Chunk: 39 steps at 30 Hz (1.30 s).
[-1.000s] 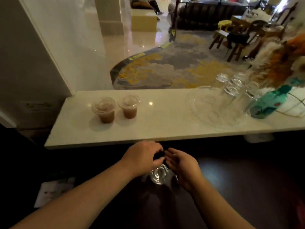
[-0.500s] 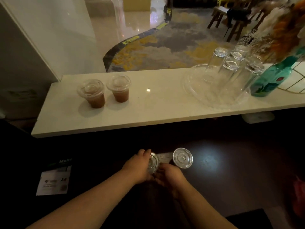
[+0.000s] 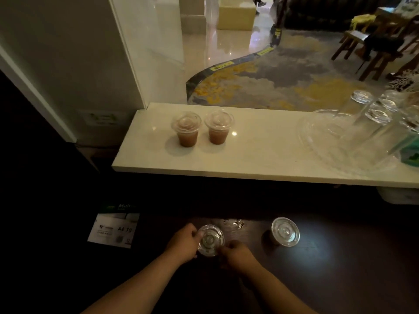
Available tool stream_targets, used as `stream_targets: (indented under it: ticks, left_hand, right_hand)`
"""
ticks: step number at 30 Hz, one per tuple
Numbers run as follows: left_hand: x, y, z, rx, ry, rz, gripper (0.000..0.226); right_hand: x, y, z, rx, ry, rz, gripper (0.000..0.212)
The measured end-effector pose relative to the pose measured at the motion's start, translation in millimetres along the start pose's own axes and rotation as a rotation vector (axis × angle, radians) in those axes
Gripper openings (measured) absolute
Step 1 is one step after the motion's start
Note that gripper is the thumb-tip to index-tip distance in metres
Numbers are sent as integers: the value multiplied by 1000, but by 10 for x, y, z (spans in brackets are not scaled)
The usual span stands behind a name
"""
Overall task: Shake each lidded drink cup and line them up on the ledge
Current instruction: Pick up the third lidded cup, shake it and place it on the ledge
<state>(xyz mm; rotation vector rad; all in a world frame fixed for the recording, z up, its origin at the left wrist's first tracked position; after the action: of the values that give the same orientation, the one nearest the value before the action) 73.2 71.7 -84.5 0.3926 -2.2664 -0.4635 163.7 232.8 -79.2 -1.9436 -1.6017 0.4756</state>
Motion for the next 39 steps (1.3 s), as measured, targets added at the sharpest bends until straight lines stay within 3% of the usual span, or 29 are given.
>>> stream_targets:
  ticks: [4,8,14,17,22,26,29,32,35,36,39]
  left_hand:
    - [-53,-127,-44,46,-130,-145,25]
    - [-43,-241,-113,55,-287,-113,25]
    - [134,-140,34,3,-117,-55,29]
    - [56,-150,32,-68,-115,-72,22]
    - [35,-208,0,-13,-190,-47,20]
    - [183,-128,33,-15,-75,27,31]
    - [139,-106,59,-43,-50,13,30]
    - [22,-166,-4,-36,-72,-34,28]
    - [-5,-156,-56,-14,-48,64,22]
    - [12,-113,-56,-29,7,128,27]
    - [6,189,-79,-222,141,344,74]
  right_hand:
    - [-86,-4,41,56,51,-40,26]
    - [-94,-125,200,157,109,-106,27]
    - [-149,-28,54,67,15,-170,33]
    - [-179,-15,71,75,-11,-162,35]
    - [-72,-171,230,120,17,-178,31]
    - [-58,-63,223,26,-52,-172,48]
    - [-82,9,197,30,-108,-126,37]
    - [-39,-96,244,86,-41,-94,30]
    - [-9,-165,321,95,-12,-85,23]
    - [-4,-165,345,91,-14,-60,22]
    - [14,-166,335,69,-17,78,16]
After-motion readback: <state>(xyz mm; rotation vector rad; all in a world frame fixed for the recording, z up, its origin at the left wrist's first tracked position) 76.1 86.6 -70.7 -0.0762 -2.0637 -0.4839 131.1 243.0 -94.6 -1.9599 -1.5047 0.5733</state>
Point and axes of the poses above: each hand's wrist, its own z-axis towards the middle knuckle, its own x-axis out of the back of the hand, y = z × x, the point moved 1 cm from there along z, towards the middle knuckle, and after that the axes turned 11 degrees about z, right-handed, at the moved point
